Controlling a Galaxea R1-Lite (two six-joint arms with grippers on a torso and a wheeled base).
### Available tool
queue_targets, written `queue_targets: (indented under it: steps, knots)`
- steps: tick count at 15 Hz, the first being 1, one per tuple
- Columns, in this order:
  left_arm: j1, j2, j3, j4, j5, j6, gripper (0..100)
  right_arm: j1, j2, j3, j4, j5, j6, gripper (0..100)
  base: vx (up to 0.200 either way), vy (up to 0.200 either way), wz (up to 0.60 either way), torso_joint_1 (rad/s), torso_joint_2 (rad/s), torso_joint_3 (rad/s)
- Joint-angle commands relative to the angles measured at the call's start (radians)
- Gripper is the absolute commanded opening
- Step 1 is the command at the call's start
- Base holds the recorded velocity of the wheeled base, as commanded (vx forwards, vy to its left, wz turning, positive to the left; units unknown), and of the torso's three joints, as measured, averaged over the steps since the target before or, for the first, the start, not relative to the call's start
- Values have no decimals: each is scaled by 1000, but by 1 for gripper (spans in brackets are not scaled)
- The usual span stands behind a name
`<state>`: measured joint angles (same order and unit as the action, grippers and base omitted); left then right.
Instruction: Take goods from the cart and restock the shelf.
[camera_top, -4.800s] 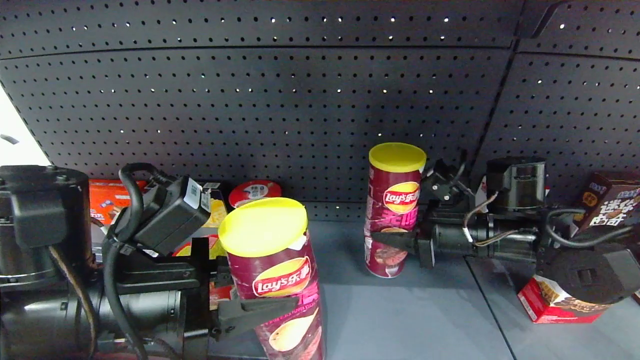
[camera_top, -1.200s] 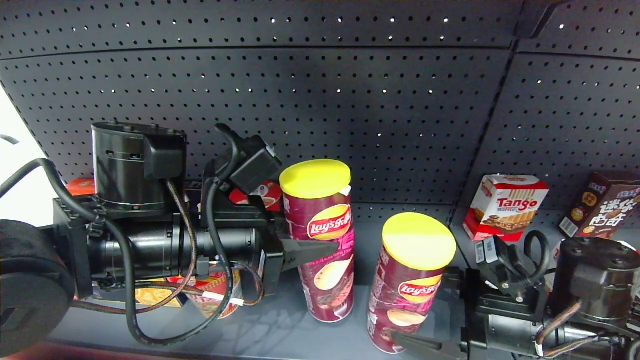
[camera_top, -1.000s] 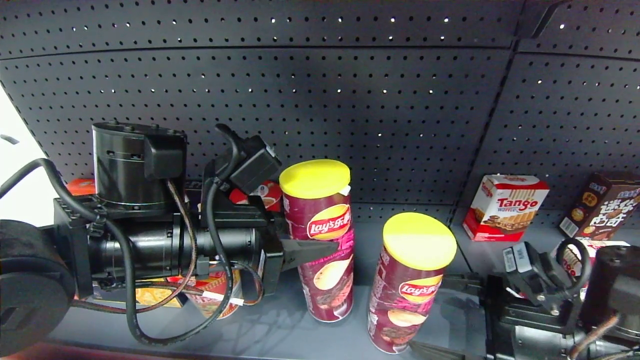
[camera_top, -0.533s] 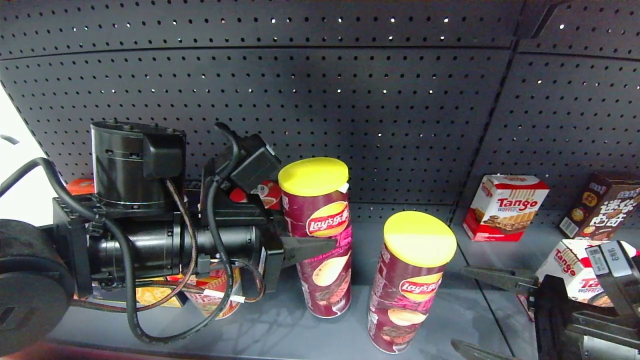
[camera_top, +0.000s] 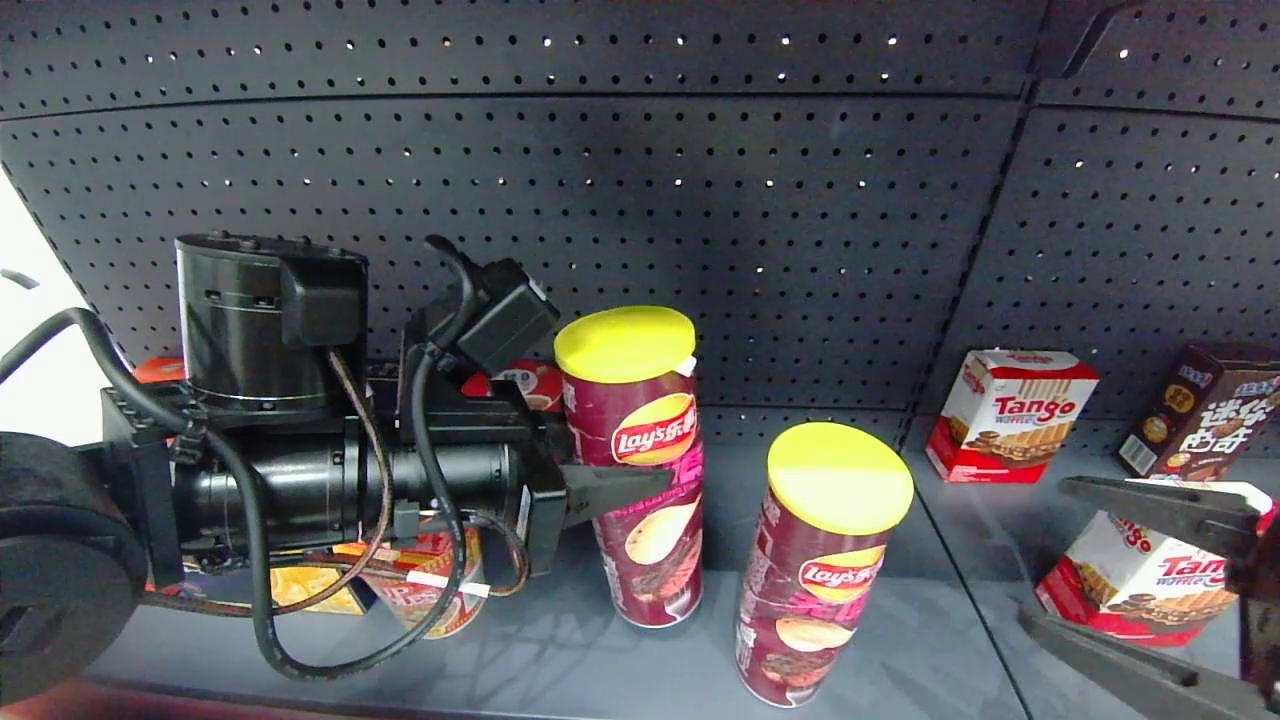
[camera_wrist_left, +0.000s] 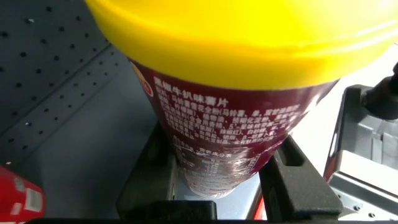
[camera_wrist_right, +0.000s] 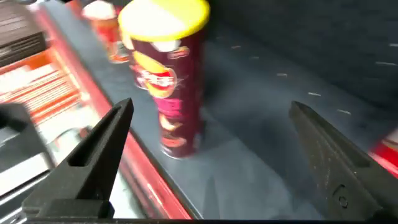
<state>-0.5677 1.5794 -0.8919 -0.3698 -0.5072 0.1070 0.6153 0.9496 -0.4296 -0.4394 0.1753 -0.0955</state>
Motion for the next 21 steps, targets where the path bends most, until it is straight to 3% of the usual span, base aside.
queue_targets:
  steps: [1,5,7,11,14,16,18,20,21]
  knots:
    - [8,5,-21,0,9,-1,0,6,-233,-18,174,-119,0,100,0,0,0,0,0,0]
    - [17,36,-64,-1,39,2,0,-26,-417,-26,347,-166,0,100,0,0,0,0,0,0]
    - [12,37,-67,-1,98,-1,0,-58,-491,-14,416,-192,0,100,0,0,0,0,0,0]
    - [12,73,-124,-1,188,-4,0,-213,-629,-9,599,-183,0,100,0,0,0,0,0,0]
    - [5,97,-131,-3,208,2,0,-261,-756,52,648,-188,0,100,0,0,0,0,0,0]
    - [6,103,-147,-26,268,26,0,-305,-819,98,645,-186,-1,100,0,0,0,0,0,0]
    - [3,110,-156,-26,288,26,0,-327,-868,129,650,-194,-1,100,0,0,0,0,0,0]
    - [-5,111,-154,-26,297,25,0,-336,-881,161,631,-243,-1,100,0,0,0,0,0,0]
    - [-14,113,-156,-26,308,23,0,-336,-881,173,616,-324,-1,100,0,0,0,0,0,0]
